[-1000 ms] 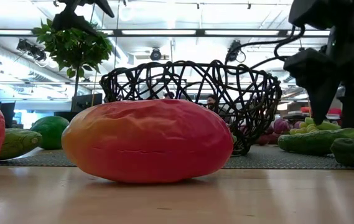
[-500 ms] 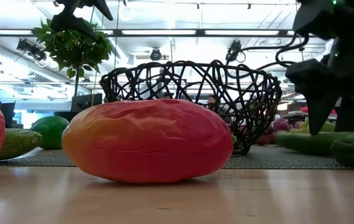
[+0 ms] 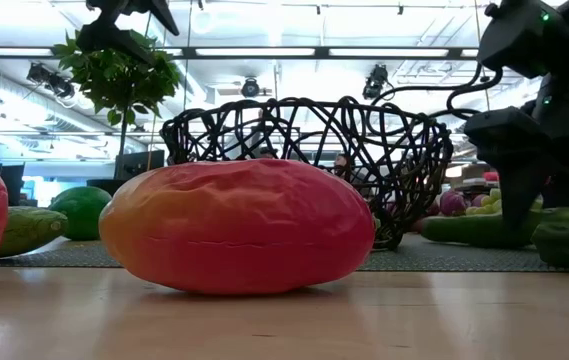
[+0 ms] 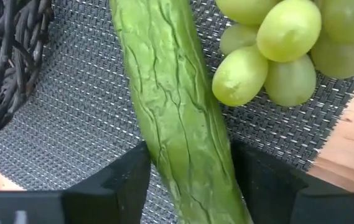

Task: Build produce basket
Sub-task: Put the right cucumber into the black basket

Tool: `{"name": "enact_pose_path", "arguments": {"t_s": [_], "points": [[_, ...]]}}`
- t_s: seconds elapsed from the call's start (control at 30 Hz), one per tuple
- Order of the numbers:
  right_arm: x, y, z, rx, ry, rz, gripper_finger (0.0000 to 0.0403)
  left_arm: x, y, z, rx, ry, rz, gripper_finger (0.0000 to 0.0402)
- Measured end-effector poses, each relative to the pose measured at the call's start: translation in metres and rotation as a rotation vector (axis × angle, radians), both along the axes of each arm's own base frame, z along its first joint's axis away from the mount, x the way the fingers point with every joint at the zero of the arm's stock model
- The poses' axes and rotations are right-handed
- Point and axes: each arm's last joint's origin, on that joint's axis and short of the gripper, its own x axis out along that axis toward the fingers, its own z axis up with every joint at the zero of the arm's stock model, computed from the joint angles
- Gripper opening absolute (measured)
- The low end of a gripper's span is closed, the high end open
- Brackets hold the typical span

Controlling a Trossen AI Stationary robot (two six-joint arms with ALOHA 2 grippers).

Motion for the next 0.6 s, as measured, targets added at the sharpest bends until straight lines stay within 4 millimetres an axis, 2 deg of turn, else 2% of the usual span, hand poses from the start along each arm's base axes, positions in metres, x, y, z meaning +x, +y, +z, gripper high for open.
{"name": "enact_pose_path", "arguments": {"t_s": [0.2,0.37,0.47,0.6], "points": [[0.000,0.000,0.000,0.015,0.001,0.007,0.0138,0.000,0.000,0.000,0.000,0.000,0.000,0.0309],[-0.002,0.003,0.005,0.114,-0.002,0.050,0.0134,0.000,0.000,0.000,0.000,0.000,0.000,0.0309],[-0.002,0.005,0.018,0.176,-0.006,0.076,0.0134,0.000,0.000,0.000,-0.006,-0.005,0.005,0.0309],[-0.004,0.004,0.050,0.178,0.031,0.075,0.0134,0.001,0.000,0.001,-0.020,-0.024,0.021,0.0309]]}}
